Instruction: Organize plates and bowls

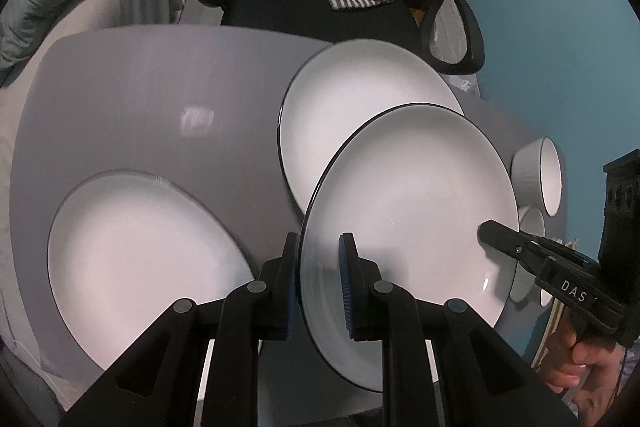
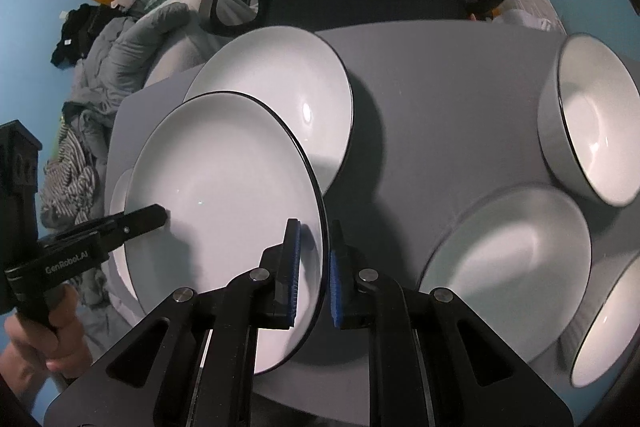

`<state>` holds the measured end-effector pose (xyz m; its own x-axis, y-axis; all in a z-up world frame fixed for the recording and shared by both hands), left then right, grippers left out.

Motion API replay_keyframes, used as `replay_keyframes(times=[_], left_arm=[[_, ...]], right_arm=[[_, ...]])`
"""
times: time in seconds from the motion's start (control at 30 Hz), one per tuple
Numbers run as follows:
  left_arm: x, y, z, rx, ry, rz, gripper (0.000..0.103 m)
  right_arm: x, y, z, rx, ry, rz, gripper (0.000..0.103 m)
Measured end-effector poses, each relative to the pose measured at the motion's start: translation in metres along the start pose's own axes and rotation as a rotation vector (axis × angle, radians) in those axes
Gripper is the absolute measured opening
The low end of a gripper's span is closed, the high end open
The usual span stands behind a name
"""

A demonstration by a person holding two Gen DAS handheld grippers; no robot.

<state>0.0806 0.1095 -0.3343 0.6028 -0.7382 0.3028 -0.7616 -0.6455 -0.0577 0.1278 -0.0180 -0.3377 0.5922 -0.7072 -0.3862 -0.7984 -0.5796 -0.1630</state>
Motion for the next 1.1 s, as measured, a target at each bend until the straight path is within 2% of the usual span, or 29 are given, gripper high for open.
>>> replay_keyframes(times=[0.47,0.8,1.1], left_arm=[[-0.002,-0.053,0.017,0.003,-0.053,-0.03,0.019],[-0.005,-0.062,0.028,-0.028,-0.08,-0.033,0.02],[-0.001,-0.06,0.037,-0.06,-0.076,-0.029,0.021]], right_arm=[[0.011,-0.047,0.016,-0.043,-0.02,-0.016,0.013],[0.011,-0.06,0.029,-0.086,-0.025,-0.021,0.013],[0.016,-0.067,0.032,-0.129,0.026,-0.012,0.014]])
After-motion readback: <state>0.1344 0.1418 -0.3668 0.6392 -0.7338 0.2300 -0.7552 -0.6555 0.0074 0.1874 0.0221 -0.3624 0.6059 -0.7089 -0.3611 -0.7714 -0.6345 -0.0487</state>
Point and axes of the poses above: each gripper's, at about its wrist camera, not at the fingertips, and z roughly the way its jaws point, x to its right, y to its underside, the point moved 7 cm from there along z, roughly the way its jaws point, and after that the axes turned 6 degrees about -z, right-handed, at the moved point
